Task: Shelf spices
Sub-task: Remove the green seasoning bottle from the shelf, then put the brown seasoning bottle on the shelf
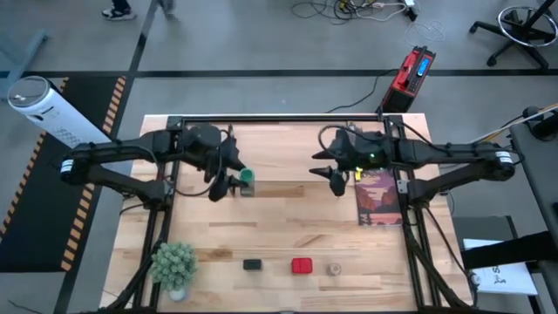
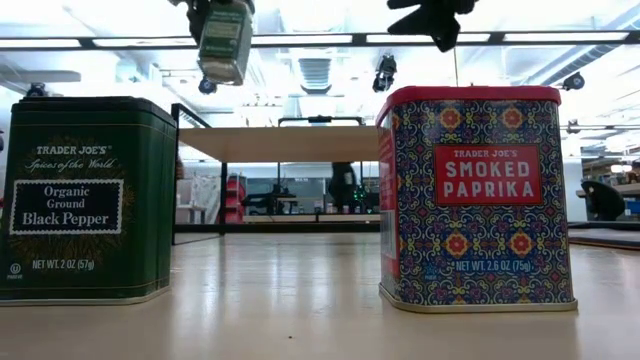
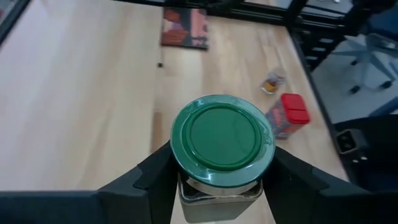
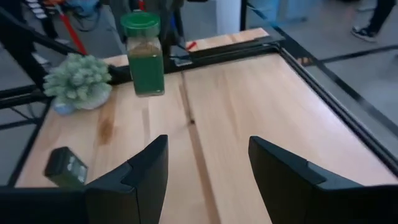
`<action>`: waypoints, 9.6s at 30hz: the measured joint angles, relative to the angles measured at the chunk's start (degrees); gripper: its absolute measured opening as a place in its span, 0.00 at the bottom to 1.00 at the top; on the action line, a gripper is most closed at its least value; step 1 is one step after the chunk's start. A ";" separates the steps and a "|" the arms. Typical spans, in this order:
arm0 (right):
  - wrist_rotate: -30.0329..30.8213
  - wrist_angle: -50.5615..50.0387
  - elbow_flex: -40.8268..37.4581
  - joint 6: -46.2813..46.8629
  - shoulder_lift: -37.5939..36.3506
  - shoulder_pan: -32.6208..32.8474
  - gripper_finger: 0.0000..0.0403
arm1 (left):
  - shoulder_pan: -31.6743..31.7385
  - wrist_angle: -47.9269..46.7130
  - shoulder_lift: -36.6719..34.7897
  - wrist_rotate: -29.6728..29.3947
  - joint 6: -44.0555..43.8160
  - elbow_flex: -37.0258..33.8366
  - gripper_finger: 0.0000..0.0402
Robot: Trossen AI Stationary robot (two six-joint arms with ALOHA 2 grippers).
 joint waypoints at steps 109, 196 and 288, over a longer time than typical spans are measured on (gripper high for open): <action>25.17 9.36 -5.69 10.63 4.30 26.80 0.49 | -36.65 32.58 7.87 -33.20 -23.81 -23.29 0.59; 9.92 -17.19 9.20 20.87 41.00 46.90 0.70 | -35.98 37.29 -3.76 -43.25 -20.38 -23.31 0.55; 10.35 -20.85 7.14 -0.95 23.08 28.57 0.42 | -36.00 35.67 -3.74 -42.12 -21.86 -23.31 0.53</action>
